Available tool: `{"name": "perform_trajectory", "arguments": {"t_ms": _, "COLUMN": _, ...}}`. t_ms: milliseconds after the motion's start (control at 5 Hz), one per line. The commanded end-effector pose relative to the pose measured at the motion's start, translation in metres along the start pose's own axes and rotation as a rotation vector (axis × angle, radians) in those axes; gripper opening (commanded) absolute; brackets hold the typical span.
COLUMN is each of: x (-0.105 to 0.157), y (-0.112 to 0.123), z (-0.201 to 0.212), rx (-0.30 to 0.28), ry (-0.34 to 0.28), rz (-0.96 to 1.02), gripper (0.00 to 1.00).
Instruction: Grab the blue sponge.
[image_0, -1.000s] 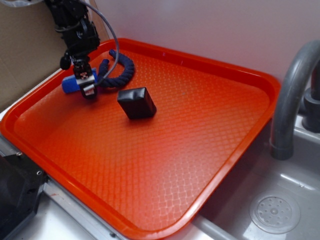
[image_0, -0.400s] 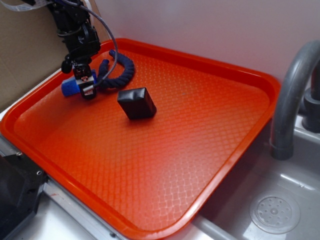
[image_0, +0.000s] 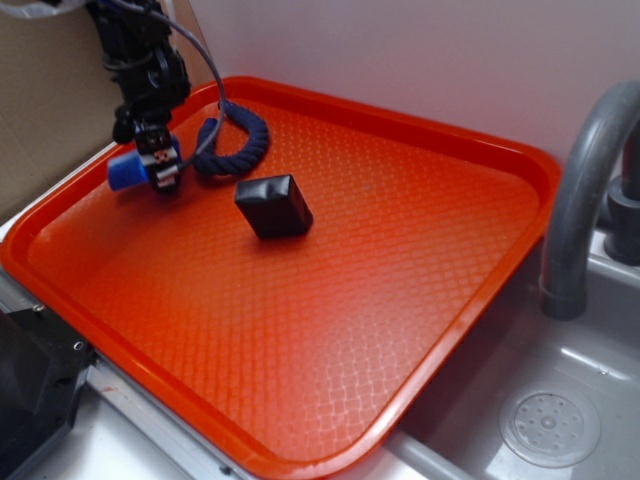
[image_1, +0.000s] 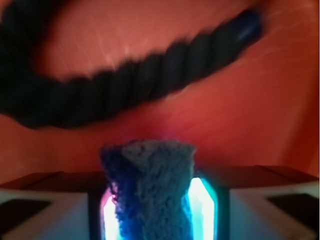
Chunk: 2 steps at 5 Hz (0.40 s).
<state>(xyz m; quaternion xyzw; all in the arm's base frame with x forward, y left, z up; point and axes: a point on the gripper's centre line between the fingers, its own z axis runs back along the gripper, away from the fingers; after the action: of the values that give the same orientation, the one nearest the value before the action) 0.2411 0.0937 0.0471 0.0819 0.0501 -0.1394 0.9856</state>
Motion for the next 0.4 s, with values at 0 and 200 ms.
{"name": "perform_trajectory", "arguments": {"t_ms": 0, "x": -0.001, "y": -0.057, "z": 0.107, "rx": 0.008, "ry": -0.072, "rz": 0.214, "gripper": 0.0}}
{"name": "perform_trajectory", "arguments": {"t_ms": 200, "x": -0.007, "y": -0.077, "z": 0.14, "rx": -0.073, "ry": -0.103, "rz": 0.174, "gripper": 0.0}}
